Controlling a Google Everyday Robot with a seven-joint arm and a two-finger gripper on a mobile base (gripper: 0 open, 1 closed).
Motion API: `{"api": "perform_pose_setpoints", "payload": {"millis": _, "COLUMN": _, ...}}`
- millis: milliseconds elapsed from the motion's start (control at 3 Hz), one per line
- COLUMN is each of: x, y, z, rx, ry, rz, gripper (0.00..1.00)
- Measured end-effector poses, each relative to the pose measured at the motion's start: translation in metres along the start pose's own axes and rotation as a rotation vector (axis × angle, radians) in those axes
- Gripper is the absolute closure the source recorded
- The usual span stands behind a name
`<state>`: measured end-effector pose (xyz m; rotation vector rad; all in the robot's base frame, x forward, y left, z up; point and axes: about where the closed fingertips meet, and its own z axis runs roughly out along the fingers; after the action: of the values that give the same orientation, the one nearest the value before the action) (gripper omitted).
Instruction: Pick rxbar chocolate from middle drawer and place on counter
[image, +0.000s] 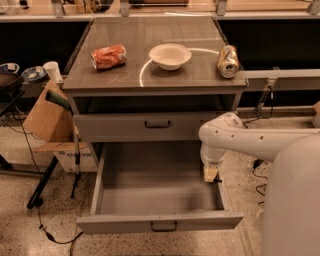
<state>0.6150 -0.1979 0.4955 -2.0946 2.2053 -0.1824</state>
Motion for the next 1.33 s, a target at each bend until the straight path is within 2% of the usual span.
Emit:
{"api": "perform_pose_setpoints", "payload": {"millis": 667, "x": -0.002, "y": -0.009, "z": -0.094, "rx": 0.07, "ry": 0.051, "rz": -0.018, "gripper": 1.0}}
{"api": "perform_pose_setpoints", "payload": {"millis": 1000, "x": -0.006, "y": -0.021, "z": -0.141, "rx": 0.101, "ry": 0.076, "rz": -0.023, "gripper": 1.0}}
{"api": "perform_pose_setpoints", "payload": {"millis": 1333, "x": -0.018, "y": -0.043, "z": -0.175, "rx": 0.122, "ry": 0.085, "rz": -0.035, "gripper": 1.0}}
